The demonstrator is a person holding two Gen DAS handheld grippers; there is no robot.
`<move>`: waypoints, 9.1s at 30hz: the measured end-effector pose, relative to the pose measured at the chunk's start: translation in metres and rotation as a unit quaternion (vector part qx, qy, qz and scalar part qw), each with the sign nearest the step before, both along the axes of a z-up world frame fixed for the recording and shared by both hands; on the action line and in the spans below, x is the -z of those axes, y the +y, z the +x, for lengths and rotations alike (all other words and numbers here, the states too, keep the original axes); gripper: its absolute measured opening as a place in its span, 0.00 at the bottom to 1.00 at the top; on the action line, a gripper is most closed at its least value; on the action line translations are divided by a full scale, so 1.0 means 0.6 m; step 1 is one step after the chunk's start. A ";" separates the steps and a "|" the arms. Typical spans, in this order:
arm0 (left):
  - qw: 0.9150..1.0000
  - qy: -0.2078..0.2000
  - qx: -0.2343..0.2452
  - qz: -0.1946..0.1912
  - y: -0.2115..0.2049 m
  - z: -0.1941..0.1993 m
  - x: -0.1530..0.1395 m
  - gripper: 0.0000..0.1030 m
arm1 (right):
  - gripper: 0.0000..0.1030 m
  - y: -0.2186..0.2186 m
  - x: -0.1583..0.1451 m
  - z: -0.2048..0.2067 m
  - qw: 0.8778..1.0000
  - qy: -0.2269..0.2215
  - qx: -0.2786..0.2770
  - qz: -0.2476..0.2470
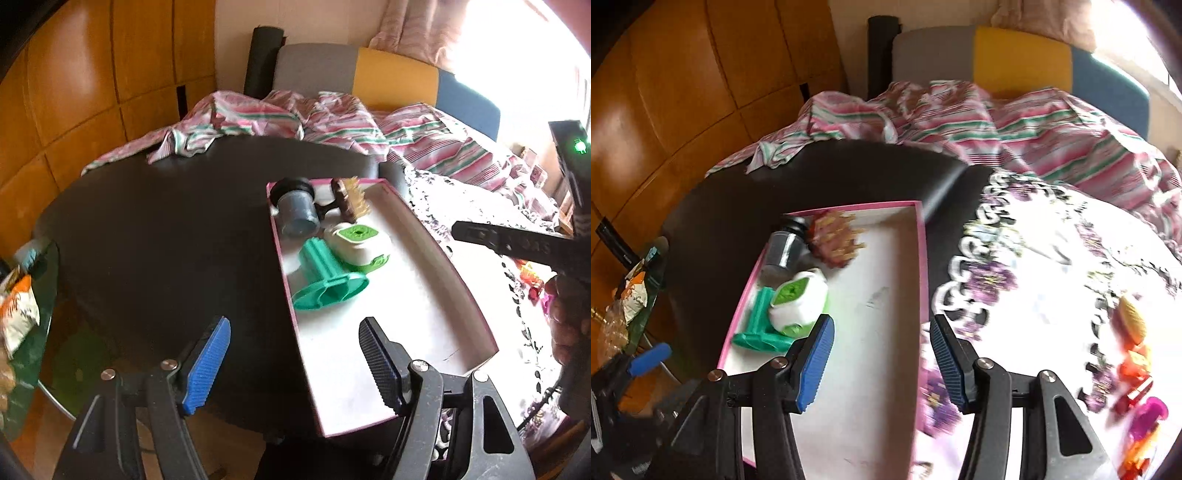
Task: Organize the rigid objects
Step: 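Move both grippers back over the toys on the cloth, then grasp the yellow textured egg with the left gripper, then grasp the orange linked cubes with the right gripper, then place the yellow egg in the tray and open the left gripper, then carry the orange cubes into the tray and open the right gripper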
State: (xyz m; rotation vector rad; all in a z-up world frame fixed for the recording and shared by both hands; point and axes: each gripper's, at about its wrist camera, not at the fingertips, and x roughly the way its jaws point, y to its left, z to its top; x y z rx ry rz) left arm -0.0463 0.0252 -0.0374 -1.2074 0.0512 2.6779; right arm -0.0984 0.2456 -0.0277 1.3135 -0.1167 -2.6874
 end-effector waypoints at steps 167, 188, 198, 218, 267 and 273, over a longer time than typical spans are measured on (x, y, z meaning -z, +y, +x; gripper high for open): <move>0.934 -0.110 0.337 0.045 0.438 -0.060 0.012 0.28 | 0.58 0.315 0.110 0.019 0.981 -0.122 0.144 0.032; 0.971 -0.061 0.193 0.128 0.171 -0.056 -0.097 0.28 | 0.58 0.278 0.137 0.013 0.984 -0.128 0.091 0.085; 0.978 -0.109 0.118 0.132 0.135 -0.179 -0.028 0.28 | 0.58 0.272 0.137 0.014 0.984 -0.126 0.083 0.090; 0.980 -0.140 0.097 0.103 0.179 -0.286 0.025 0.41 | 0.58 0.270 0.140 0.004 0.985 -0.124 0.086 0.083; 1.000 -0.012 -0.004 0.015 0.002 -0.033 -0.017 0.50 | 0.58 -0.102 0.066 -0.064 0.985 -0.039 -0.136 0.100; 0.999 -0.024 -0.018 0.020 -0.016 -0.033 -0.003 0.50 | 0.58 -0.109 0.101 -0.089 0.985 -0.061 -0.124 0.106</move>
